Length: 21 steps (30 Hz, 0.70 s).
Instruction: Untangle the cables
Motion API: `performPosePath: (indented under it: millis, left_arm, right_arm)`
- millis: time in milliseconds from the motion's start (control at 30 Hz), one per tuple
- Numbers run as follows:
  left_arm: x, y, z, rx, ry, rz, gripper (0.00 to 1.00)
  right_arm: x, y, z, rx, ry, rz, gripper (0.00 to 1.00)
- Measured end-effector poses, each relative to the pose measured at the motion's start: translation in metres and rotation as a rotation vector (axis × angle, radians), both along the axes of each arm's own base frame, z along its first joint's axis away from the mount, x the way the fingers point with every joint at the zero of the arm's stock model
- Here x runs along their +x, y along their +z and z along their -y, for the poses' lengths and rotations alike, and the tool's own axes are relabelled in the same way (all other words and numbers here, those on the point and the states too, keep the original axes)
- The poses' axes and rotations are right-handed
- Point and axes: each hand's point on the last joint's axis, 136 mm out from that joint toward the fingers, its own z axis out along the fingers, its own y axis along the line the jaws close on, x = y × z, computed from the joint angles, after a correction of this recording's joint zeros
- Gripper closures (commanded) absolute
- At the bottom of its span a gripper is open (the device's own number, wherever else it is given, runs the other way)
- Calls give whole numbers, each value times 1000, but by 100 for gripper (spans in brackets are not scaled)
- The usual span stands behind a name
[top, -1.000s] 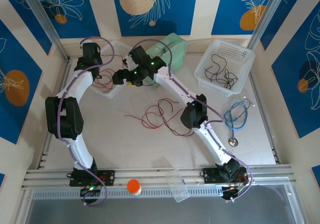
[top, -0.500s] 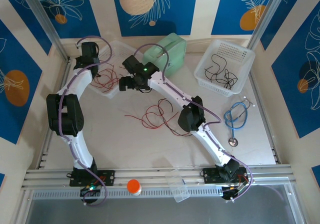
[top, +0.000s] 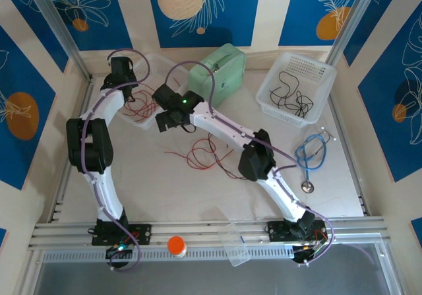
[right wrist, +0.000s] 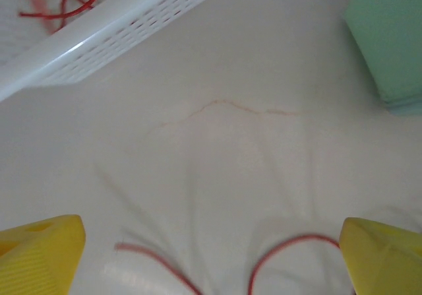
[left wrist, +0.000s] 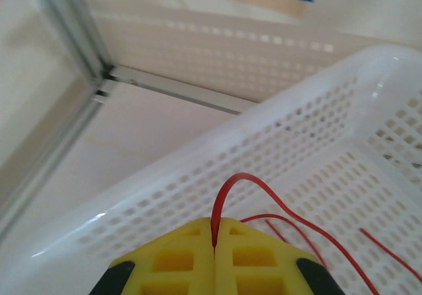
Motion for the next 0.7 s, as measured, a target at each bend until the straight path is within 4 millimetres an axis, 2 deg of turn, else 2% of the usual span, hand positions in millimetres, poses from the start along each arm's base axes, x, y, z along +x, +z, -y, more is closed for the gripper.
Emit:
performPosePath:
  millis: [133,167,300,367,433,500,567,633,700]
  left_arm:
    - [16,-22,17,-63,-75,-38,100]
    - [18,-26,21,-80,-94,-50,94]
    - [20,-37,35,-146,-143,-82,54]
    - [20,-36,39,-166,-161,-85,42]
    - [19,-33,43,-175,-182,-88,35]
    - [16,-26,46,-181,-200,-91,30]
    - [12,-9,49,-181,-220,-78,25]
    - [6,17,53,-174,-249,-44,3]
    - [-4,53,59,-171,-276,4,0]
  right_arm:
    - [-29,44,19,53,25,39,1]
    - [-35,54,27,73,26,48,1]
    - [-45,81,63,136,-8,70,1]
    - [-47,85,78,157,-29,67,1]
    - [-51,83,94,166,-46,54,1]
    - [-55,77,110,169,-68,34,1]
    - [-61,66,128,167,-97,7,1]
    - [-67,57,145,165,-130,-19,1]
    - [-75,46,163,168,-167,-46,1]
